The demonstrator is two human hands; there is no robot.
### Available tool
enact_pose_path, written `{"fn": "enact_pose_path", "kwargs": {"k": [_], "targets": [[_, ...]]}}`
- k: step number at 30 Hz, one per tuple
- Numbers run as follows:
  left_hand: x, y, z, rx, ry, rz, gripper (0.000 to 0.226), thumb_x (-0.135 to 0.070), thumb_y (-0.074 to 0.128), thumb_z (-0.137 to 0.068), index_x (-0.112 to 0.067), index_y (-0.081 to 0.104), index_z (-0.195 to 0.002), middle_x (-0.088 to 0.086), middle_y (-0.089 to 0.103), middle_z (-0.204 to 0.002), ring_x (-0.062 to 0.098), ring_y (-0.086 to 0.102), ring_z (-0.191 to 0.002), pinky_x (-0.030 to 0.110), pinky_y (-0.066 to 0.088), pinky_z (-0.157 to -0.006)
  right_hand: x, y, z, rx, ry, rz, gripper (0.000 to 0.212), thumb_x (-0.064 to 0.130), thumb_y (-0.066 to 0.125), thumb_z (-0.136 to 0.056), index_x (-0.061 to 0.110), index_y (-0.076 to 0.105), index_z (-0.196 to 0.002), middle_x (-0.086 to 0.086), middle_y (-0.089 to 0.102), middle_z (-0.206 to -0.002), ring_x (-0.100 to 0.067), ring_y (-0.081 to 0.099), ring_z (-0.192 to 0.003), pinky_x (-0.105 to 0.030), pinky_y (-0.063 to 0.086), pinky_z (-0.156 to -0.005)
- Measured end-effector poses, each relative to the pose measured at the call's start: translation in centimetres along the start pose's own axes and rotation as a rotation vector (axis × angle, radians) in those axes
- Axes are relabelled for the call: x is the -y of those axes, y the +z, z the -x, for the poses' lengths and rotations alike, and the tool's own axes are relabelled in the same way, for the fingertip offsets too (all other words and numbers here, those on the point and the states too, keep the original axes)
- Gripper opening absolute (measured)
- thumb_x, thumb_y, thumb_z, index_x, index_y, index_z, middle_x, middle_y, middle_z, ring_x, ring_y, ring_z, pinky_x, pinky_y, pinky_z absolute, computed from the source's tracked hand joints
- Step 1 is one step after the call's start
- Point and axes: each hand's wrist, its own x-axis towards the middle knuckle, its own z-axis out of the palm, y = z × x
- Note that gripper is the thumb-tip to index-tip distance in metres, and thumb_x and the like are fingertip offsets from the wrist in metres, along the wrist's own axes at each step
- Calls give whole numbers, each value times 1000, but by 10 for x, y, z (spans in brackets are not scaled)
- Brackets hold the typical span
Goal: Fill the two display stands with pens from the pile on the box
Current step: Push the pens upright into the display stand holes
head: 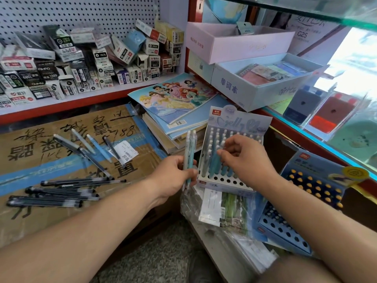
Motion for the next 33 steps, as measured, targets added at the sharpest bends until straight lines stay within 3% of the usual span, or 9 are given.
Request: {"fn": "enact_pose_path", "kwargs": {"k": [6,13,16,19,21,26,29,33], "targets": [[-1,-2,-1,-1,2,13,24,4,66,-93,-3,64,-116,17,66,-110,26,70,-93,42,62,-88,0,1,0,-26,-3,28,18,34,73,-93,23,67,-106,8,73,-90,-5,70,-82,-33,61,-79],[0,-2,0,13,10,21,23,5,64,-93,-6,64,-114,17,64,-111,25,69,-96,34,64,-81,-1,8,-3,57,-16,314,19,37,72,-93,21,70,-103,11,68,-84,-3,63,-76,-21,50,-65],[0,-1,0,30,17,19,23,5,64,-94,-5,64,-115,18,64,-110,25,69,-95,36,63,-83,2,9,-5,82,-20,421,21,42,68,-95,22,72,-102,10,69,-82,-8,64,-75,-28,55,-69],[1,-1,-1,53,30,17,21,5,64,-94,-6,66,-112,18,66,-106,24,70,-93,41,62,-89,6,8,-6,124,-15,537,29,48,66,-95,21,73,-87,6,69,-71,-11,65,-69,-36,59,-70],[1,0,0,79,48,17,20,5,63,-94,-7,66,-110,15,66,-101,22,70,-90,40,62,-89,7,4,-3,91,8,422,29,50,67,-94,23,70,-84,5,69,-70,-13,65,-67,-38,60,-68],[-1,4,3,171,107,-62,24,3,65,-94,-5,69,-116,20,73,-109,29,73,-98,45,59,-96,24,-4,9,43,90,-273,15,32,66,-98,18,70,-104,-7,75,-87,-19,69,-69,-34,62,-60],[1,10,6,235,115,-104,26,0,69,-93,-5,71,-118,25,71,-115,41,67,-111,52,54,-102,24,-3,11,89,83,-361,14,23,65,-99,12,72,-103,-11,75,-84,-22,69,-68,-33,62,-60],[-1,14,7,268,114,-131,28,-1,69,-93,-8,71,-119,18,74,-111,33,71,-104,46,57,-98,18,-7,11,88,107,-407,12,17,66,-98,6,71,-97,-13,75,-81,-23,70,-67,-33,62,-61]]}}
